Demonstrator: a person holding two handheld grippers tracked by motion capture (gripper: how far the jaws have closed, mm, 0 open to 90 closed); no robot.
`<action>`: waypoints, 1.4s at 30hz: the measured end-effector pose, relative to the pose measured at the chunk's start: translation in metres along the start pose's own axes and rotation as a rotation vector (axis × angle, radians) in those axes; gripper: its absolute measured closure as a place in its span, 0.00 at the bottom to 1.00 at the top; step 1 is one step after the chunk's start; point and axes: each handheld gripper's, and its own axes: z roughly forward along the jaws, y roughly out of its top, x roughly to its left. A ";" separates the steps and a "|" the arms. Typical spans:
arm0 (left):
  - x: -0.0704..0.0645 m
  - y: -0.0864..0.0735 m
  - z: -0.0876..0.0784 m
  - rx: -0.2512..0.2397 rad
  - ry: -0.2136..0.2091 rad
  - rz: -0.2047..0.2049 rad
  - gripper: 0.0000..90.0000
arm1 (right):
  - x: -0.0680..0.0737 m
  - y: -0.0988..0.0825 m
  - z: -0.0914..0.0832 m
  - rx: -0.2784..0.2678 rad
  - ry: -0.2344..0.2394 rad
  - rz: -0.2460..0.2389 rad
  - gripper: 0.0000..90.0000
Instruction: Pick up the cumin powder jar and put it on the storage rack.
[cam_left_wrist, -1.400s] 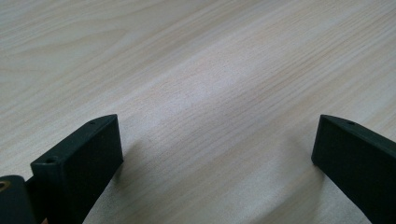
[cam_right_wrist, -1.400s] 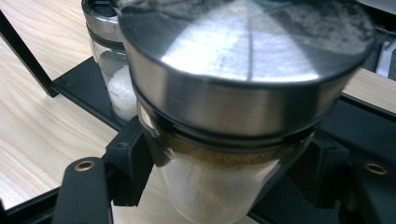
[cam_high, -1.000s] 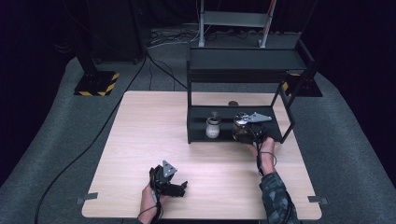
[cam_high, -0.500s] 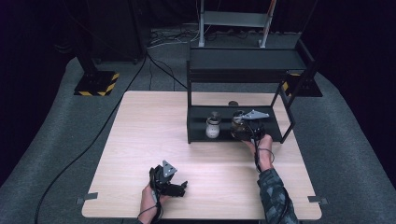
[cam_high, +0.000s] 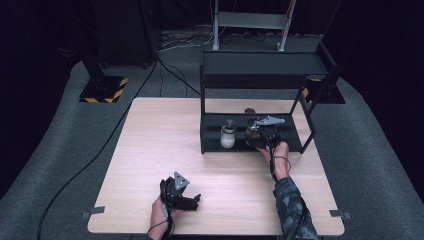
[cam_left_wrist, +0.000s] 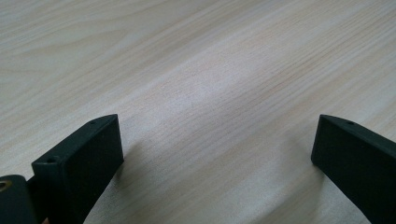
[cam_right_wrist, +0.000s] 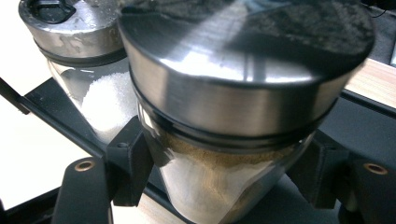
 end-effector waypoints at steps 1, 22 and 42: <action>0.000 0.000 0.000 0.000 0.000 0.000 0.02 | 0.000 0.000 0.001 0.000 -0.001 0.000 0.34; 0.001 0.000 0.000 0.000 -0.006 -0.007 0.02 | -0.003 0.005 0.019 0.025 0.019 0.019 0.34; 0.001 0.000 0.000 -0.001 -0.003 -0.004 0.02 | 0.002 -0.003 0.033 0.035 0.028 0.037 0.34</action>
